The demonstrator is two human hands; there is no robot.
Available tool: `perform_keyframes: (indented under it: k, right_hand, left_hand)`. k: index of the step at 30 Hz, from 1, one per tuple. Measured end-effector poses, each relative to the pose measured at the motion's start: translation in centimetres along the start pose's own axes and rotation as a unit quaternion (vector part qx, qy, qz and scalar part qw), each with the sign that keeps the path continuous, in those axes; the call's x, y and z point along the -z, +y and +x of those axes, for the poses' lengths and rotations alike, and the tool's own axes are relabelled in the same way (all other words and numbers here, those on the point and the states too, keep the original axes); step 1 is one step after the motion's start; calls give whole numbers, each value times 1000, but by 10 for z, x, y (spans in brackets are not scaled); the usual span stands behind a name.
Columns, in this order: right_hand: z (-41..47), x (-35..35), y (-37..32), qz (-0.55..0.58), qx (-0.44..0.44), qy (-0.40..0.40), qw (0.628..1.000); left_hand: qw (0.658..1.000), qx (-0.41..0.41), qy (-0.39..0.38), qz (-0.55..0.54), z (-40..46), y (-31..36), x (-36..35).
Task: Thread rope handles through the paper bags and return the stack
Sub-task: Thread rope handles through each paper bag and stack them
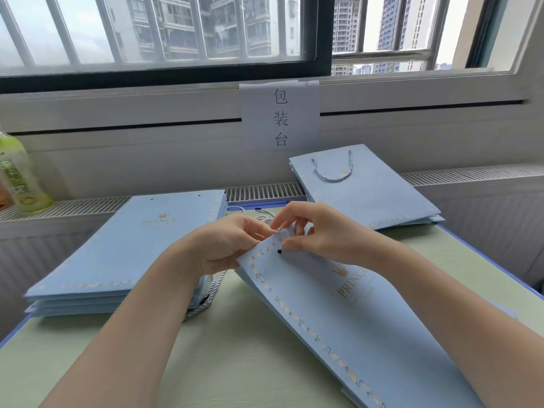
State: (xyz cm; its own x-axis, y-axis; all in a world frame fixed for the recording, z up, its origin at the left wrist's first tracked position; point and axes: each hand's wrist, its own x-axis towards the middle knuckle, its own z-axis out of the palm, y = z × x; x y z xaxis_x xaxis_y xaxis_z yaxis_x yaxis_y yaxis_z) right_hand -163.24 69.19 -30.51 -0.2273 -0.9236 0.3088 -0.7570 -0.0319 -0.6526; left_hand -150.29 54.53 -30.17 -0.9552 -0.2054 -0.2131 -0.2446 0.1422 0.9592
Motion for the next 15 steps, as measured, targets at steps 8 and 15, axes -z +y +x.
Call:
perform_keyframes:
  k: [8, 15]
  right_hand:
    - [0, 2, 7, -12, -18, -23, 999]
    - [-7, 17, 3, -130, -79, -78, 985]
  left_hand:
    - [995, 33, 77, 56, 1, 0, -6]
    - [984, 23, 149, 93, 4, 2, -13]
